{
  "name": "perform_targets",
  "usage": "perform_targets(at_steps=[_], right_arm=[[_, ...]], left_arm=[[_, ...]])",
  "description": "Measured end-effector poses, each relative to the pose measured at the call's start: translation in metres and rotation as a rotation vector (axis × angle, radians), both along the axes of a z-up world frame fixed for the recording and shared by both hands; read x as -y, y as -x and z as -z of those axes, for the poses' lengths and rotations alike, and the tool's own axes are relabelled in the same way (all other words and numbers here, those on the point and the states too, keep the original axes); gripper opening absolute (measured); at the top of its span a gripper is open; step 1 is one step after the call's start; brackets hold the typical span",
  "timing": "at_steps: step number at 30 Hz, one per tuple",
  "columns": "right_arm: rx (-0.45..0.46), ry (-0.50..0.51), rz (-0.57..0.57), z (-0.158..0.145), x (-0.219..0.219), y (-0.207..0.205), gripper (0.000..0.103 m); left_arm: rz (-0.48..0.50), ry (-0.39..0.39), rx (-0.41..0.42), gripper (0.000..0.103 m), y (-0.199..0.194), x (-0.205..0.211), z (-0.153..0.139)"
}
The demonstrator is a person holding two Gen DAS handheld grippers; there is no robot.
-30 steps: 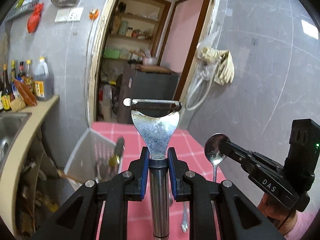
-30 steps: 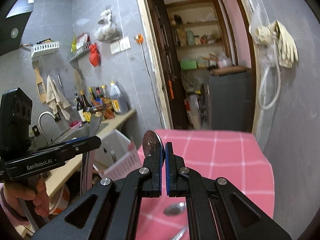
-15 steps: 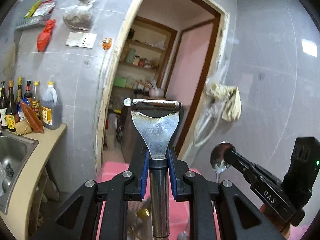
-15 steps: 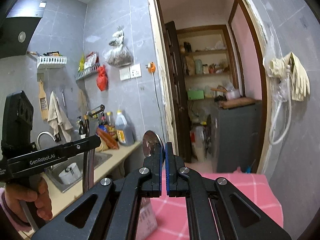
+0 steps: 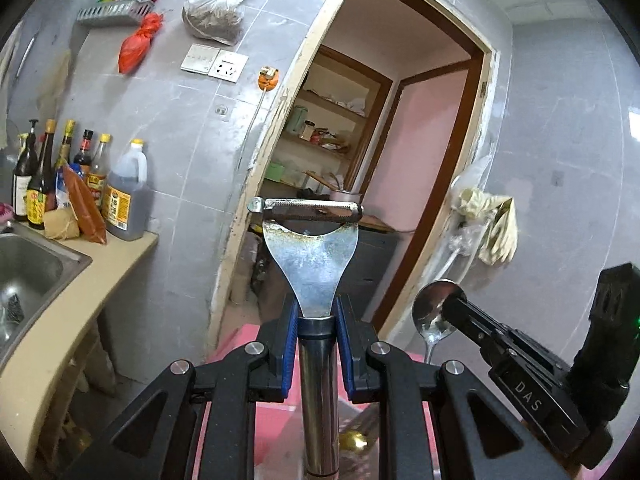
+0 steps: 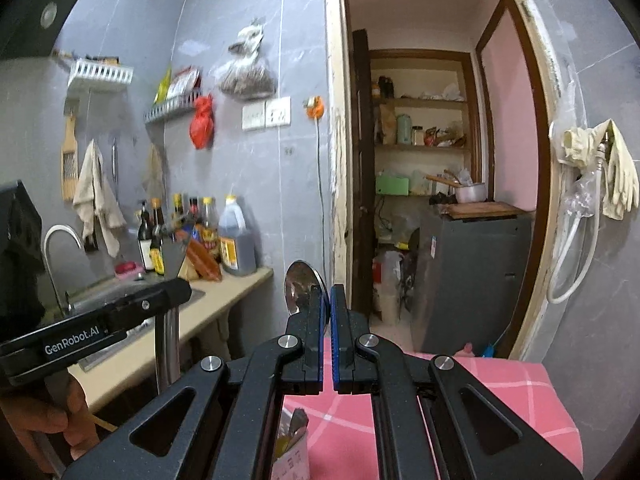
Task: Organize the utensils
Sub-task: 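Carry the peeler and spoon over the white caddy and lower them in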
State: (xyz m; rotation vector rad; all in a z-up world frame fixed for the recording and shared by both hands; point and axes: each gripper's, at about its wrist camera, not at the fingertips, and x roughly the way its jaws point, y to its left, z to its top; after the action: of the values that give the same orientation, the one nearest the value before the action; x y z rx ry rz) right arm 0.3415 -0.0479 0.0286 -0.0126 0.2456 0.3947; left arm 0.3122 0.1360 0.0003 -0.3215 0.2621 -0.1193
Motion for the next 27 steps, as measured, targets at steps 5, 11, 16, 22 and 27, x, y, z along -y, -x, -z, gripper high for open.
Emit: perform_targets(at_steps=[5,11,16,22,27], right_arm=[[-0.045,0.025,-0.025,0.017,-0.004,0.001,0.003],[-0.064,0.017,-0.036,0.023,0.001,0.010,0.003],[-0.061,0.017,-0.044,0.021,0.007,0.018,0.004],[-0.015,0.075,-0.079,0.015,-0.001,0.031,0.004],[-0.048,0.075,-0.105,0.016,-0.003,0.029,0.006]], left_arm=[[0.010,-0.046,0.001,0.018,0.003,0.008,0.009],[0.027,-0.068,-0.012,0.018,0.019,0.015,0.013],[0.050,-0.090,-0.051,0.018,0.029,0.018,0.016],[0.095,-0.129,-0.108,0.018,0.040,0.025,0.016],[0.114,-0.103,-0.146,0.018,0.042,0.026,0.017]])
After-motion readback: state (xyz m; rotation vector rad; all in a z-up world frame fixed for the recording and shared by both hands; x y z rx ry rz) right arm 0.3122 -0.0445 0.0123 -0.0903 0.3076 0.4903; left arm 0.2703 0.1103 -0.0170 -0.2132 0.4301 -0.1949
